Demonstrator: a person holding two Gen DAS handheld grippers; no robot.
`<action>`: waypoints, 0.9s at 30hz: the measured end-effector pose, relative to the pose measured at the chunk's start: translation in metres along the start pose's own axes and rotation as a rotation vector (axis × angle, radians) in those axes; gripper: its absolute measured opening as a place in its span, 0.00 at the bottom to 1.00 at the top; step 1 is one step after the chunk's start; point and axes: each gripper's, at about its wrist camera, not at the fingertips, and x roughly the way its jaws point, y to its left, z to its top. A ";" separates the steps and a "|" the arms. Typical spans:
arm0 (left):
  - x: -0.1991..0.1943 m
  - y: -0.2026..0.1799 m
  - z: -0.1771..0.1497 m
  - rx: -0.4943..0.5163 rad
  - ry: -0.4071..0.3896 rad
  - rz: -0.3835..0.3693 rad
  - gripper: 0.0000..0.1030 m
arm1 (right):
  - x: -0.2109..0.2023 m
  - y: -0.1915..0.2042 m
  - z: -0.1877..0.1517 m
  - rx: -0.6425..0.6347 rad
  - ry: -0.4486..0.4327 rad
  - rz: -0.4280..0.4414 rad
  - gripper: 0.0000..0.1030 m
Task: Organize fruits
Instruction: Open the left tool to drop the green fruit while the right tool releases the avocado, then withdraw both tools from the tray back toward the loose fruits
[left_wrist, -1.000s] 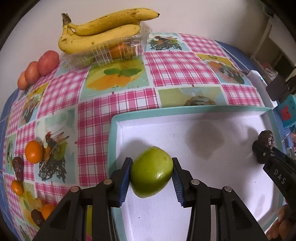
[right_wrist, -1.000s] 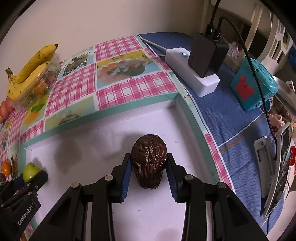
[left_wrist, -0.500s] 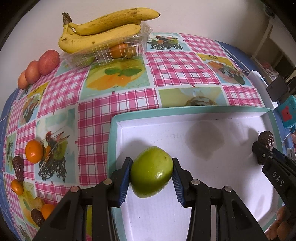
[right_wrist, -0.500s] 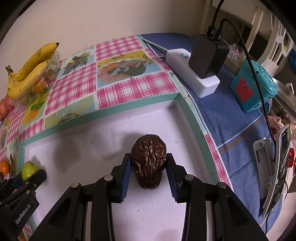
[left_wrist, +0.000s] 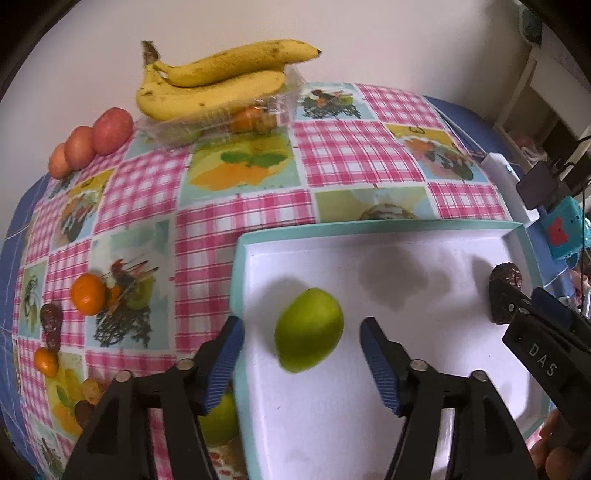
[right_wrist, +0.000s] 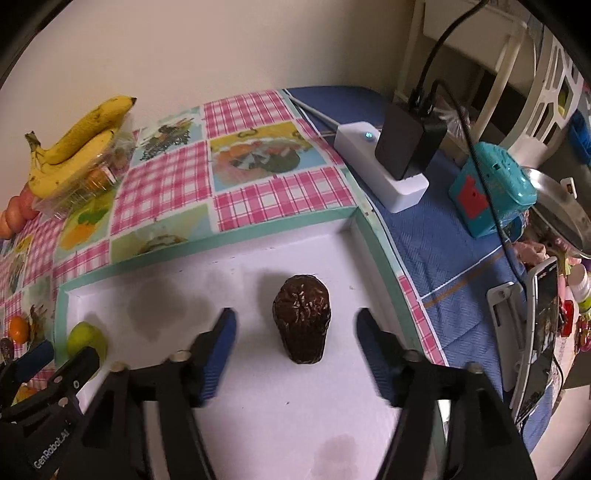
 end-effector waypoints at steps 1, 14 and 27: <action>-0.004 0.005 -0.002 -0.005 -0.003 0.010 0.78 | -0.002 0.001 -0.001 0.001 -0.003 0.000 0.76; -0.027 0.092 -0.038 -0.180 -0.032 0.157 1.00 | -0.033 0.021 -0.030 -0.072 -0.049 0.005 0.90; -0.066 0.165 -0.089 -0.303 -0.121 0.248 1.00 | -0.047 0.046 -0.060 -0.126 -0.066 0.023 0.91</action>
